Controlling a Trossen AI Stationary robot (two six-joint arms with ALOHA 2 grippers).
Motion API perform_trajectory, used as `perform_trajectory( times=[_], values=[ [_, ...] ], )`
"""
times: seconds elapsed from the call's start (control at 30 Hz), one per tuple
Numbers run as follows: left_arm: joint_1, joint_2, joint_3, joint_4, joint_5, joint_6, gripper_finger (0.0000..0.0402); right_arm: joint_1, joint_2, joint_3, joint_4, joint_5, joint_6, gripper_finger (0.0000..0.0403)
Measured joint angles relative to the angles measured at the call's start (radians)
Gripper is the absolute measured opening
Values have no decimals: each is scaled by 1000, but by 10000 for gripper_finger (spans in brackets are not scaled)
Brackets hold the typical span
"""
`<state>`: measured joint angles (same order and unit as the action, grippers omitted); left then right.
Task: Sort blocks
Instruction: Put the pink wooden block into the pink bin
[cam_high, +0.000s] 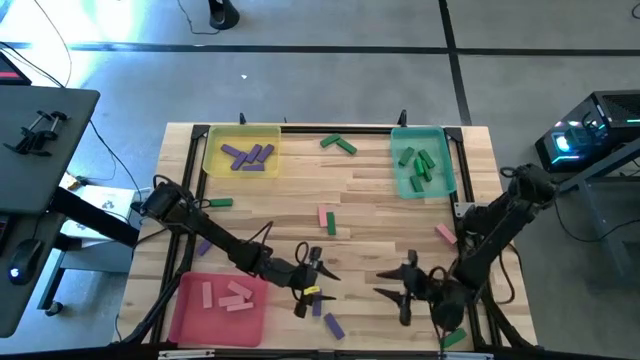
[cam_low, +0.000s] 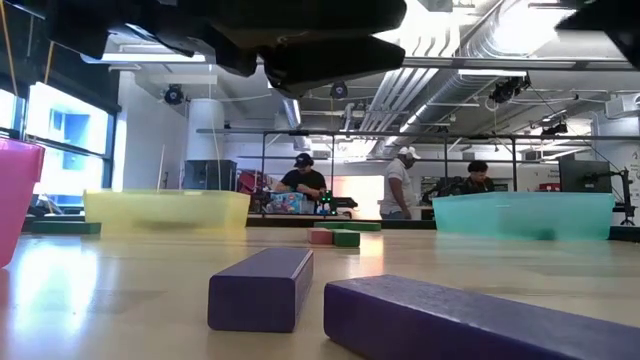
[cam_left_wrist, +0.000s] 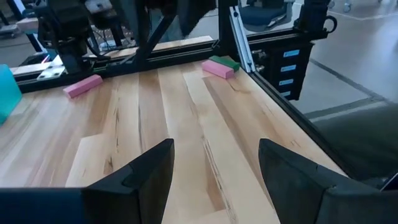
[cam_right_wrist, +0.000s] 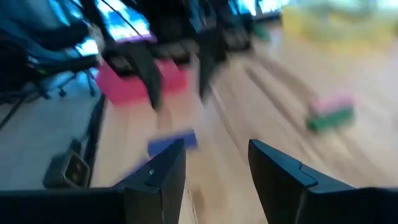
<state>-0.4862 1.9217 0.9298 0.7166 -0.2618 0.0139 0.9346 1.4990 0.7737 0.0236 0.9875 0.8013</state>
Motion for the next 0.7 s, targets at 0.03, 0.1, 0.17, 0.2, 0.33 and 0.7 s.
perform_trajectory(
  times=[0.03, 0.1, 0.17, 0.2, 0.33, 0.7],
  values=[
    [0, 0, 0, 1, 0, -9, 223, 5, 0, 20, -121, -12, 121, 161],
    [0, 0, 0, 1, 0, -18, 223, 0, 0, 62, -400, -85, 402, 161],
    [0, 0, 0, 0, 0, -22, 223, -21, 0, 92, -671, -221, 686, 161],
    [0, 0, 0, 1, 0, -22, 223, -36, 0, 99, -796, -304, 808, 161],
    [0, 0, 0, 6, -1, -21, 223, -109, 0, 105, -1185, -576, 1122, 161],
    [2, 0, -1, -5, -4, -63, 223, -358, -19, -26, -1332, -901, 928, 161]
  ],
)
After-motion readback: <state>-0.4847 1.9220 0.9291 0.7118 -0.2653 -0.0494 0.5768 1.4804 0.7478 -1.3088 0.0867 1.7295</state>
